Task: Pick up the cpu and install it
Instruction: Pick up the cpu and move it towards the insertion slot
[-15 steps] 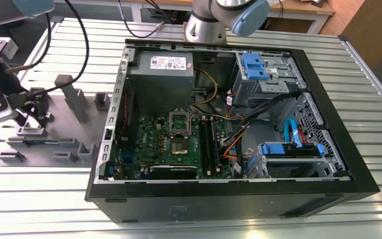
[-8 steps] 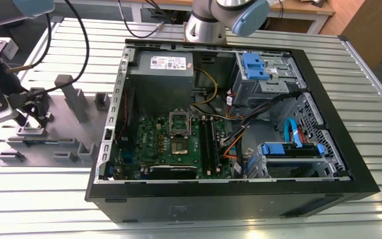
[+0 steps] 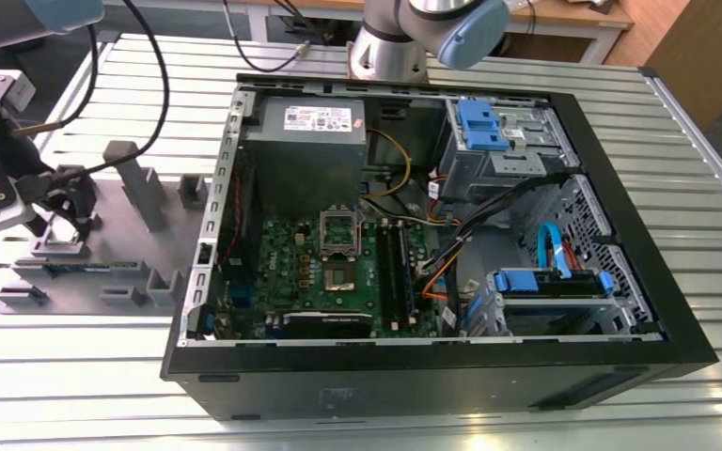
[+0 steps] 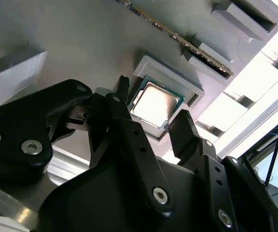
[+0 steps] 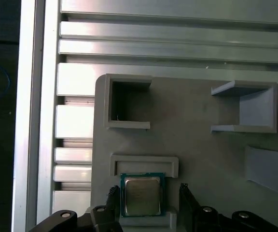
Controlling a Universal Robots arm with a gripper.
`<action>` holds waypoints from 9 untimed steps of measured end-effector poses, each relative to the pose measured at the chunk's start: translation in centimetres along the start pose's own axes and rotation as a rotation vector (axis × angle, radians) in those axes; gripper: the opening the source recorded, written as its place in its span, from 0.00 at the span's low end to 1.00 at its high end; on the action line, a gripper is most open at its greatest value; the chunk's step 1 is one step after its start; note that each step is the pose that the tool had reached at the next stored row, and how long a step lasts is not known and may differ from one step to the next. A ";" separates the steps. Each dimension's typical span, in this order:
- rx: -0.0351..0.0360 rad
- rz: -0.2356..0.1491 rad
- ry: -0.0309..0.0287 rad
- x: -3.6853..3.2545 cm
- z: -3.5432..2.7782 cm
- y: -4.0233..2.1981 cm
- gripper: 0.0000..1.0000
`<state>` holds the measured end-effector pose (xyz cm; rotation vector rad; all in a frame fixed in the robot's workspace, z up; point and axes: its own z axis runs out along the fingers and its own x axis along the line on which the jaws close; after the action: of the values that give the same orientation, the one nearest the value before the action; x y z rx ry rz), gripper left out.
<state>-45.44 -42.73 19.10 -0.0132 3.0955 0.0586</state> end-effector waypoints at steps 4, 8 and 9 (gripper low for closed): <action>0.0000 0.000 0.0001 0.25 0.15 0.20 0.60; -0.0002 0.000 -0.0003 0.43 0.45 0.30 0.60; -0.0001 0.000 -0.0001 0.45 0.53 0.32 0.60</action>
<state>-45.87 -42.39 18.56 -0.0135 3.0954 0.0587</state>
